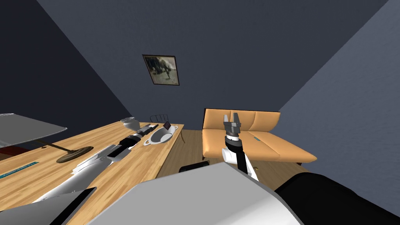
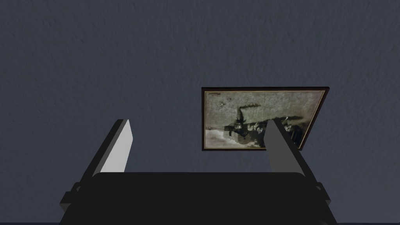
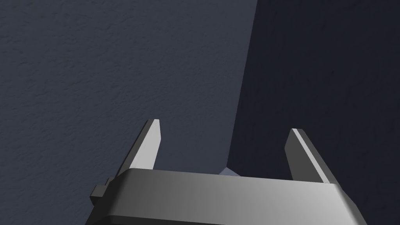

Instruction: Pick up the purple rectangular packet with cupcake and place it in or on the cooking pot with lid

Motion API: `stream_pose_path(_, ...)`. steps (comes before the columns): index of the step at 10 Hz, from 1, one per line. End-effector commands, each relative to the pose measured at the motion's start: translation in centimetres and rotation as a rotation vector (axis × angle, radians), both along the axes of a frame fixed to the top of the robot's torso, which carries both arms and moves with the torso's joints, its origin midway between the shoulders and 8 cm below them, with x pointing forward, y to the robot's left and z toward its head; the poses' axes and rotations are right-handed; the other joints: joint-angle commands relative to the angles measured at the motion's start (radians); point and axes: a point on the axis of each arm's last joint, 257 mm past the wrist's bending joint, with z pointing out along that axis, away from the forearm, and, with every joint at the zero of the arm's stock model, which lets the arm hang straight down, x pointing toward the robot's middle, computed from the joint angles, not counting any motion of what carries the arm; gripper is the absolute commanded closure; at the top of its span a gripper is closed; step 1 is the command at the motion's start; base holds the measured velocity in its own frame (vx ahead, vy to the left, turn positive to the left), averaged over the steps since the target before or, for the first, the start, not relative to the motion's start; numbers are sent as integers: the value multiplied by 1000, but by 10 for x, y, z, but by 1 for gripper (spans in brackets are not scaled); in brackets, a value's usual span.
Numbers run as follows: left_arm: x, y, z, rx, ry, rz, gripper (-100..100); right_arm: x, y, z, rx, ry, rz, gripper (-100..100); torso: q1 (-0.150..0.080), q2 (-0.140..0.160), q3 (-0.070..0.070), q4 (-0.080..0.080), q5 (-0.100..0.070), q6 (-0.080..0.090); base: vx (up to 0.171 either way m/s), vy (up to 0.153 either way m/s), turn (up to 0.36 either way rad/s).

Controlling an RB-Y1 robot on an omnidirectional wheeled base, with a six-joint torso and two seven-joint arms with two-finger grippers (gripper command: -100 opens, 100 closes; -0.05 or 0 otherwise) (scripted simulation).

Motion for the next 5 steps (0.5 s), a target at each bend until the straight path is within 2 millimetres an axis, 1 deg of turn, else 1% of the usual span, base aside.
stream_pose_path(1,-3,2,2,-2,4,-19,-100,0,0,0,0,0,0,0,0,0,0,0,0,0,87,-91,100)
stream_pose_path(2,-8,4,8,-2,4,-39,-100,0,0,0,0,0,0,0,0,1,0,0,0,1,77,-86,134)
stream_pose_path(3,-13,7,16,0,-1,-57,-100,0,0,0,0,0,0,0,1,1,1,0,0,0,92,-119,199)
stream_pose_path(4,-13,6,14,2,9,-61,-100,0,0,0,0,0,0,0,-1,1,1,0,0,0,-2,-35,74)
stream_pose_path(5,-18,9,20,2,14,-82,-100,0,0,0,0,0,0,0,3,5,3,1,1,1,-18,-23,67)
